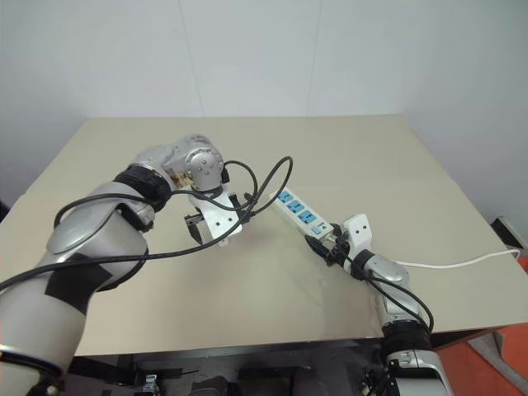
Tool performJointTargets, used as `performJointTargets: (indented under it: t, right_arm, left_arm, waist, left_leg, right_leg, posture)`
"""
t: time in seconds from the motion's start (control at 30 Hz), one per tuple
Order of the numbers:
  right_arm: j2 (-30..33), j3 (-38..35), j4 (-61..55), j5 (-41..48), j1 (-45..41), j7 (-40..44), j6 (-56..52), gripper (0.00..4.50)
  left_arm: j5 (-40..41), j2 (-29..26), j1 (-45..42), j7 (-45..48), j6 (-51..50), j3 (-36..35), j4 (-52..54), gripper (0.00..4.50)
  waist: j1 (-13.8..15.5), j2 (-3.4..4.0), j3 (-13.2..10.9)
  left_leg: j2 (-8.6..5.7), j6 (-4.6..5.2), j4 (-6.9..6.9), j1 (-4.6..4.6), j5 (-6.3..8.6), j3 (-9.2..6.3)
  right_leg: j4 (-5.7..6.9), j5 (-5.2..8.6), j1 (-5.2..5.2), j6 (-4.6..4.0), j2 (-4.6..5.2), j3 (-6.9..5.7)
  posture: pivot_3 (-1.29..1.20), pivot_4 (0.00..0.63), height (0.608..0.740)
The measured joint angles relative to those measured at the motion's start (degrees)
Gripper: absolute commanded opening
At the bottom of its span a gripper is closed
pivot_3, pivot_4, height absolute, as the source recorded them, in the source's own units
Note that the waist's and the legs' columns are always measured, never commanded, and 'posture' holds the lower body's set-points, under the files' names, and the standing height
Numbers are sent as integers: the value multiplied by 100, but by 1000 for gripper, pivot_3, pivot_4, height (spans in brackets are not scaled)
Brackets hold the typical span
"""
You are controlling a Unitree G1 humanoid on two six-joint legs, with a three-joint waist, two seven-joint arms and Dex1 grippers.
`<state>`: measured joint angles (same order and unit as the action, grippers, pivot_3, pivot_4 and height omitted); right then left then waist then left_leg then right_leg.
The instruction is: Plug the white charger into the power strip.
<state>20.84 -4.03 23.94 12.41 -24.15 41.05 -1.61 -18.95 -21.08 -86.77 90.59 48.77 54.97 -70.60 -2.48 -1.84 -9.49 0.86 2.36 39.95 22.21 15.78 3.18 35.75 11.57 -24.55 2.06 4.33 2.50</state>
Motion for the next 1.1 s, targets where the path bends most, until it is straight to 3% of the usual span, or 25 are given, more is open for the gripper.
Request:
performJointTargets:
  t: [0.53,1.07,1.1]
  right_arm:
    - [18,0,-259,4,154,-130,-109,3420]
    - [30,8,-322,3,205,-179,-115,3420]
    - [30,9,-321,3,205,-180,-115,3420]
  left_arm:
    - [-1927,235,211,-1806,471,-94,-332,4500]
    - [-2386,426,233,-2037,337,-266,-469,4500]
    - [-2373,441,250,-2021,325,-317,-478,4308]
  waist:
    - [28,-3,-2]
    - [44,-3,-2]
    - [44,-3,-2]
  left_leg:
    - [-2,5,2,4,3,-4]
    - [-2,6,3,5,3,-4]
    - [-3,6,3,5,3,-4]
  right_leg:
    - [-1,1,0,3,4,-6]
    - [-1,2,1,4,5,-7]
    - [0,2,1,3,5,-7]
  posture:
    - [0,150,740]
    - [0,150,740]
    - [0,150,740]
